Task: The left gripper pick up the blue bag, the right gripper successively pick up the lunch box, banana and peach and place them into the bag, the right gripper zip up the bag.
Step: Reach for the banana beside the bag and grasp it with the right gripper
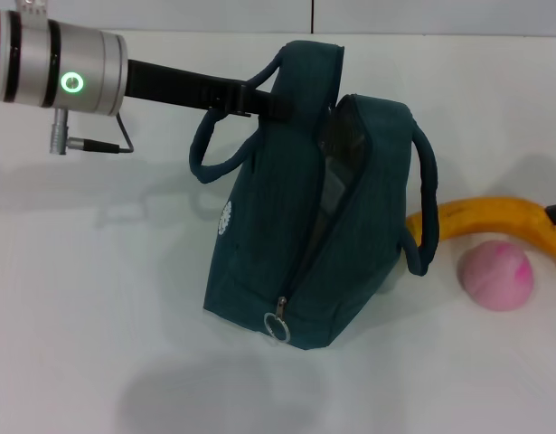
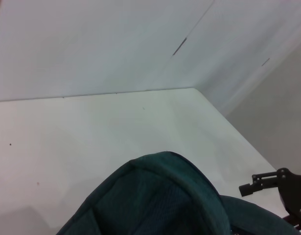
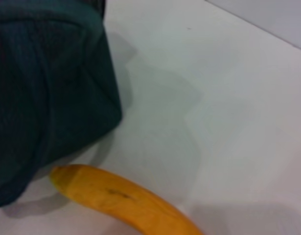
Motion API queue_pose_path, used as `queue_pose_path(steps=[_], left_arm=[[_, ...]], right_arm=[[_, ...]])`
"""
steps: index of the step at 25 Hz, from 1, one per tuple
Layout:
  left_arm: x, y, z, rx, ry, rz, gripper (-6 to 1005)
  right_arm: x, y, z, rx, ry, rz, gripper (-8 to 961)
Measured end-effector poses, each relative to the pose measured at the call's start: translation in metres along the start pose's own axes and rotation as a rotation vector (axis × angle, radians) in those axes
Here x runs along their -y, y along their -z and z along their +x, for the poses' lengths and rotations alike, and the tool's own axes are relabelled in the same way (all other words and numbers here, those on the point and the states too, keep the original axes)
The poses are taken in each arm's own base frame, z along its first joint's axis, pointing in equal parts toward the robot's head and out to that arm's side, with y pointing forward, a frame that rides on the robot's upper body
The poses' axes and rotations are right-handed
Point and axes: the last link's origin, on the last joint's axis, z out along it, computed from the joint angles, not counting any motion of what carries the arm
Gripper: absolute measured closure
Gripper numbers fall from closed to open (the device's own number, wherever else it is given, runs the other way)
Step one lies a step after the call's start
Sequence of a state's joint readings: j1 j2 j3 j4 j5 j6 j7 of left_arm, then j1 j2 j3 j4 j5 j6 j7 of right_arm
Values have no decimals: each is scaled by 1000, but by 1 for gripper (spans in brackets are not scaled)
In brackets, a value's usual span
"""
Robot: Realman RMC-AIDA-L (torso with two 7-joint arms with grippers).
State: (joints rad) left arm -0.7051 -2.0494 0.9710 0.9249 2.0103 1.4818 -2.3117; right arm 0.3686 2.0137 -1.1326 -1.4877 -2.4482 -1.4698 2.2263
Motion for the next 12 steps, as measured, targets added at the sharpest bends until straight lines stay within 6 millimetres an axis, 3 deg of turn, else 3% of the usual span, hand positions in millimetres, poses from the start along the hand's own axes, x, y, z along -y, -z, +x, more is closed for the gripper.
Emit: queue_pose_path(steps=[12], left_arm=[[0, 0, 1, -4, -2, 2, 952]], right_arm=[[-3, -25, 1, -27, -8, -94, 173]])
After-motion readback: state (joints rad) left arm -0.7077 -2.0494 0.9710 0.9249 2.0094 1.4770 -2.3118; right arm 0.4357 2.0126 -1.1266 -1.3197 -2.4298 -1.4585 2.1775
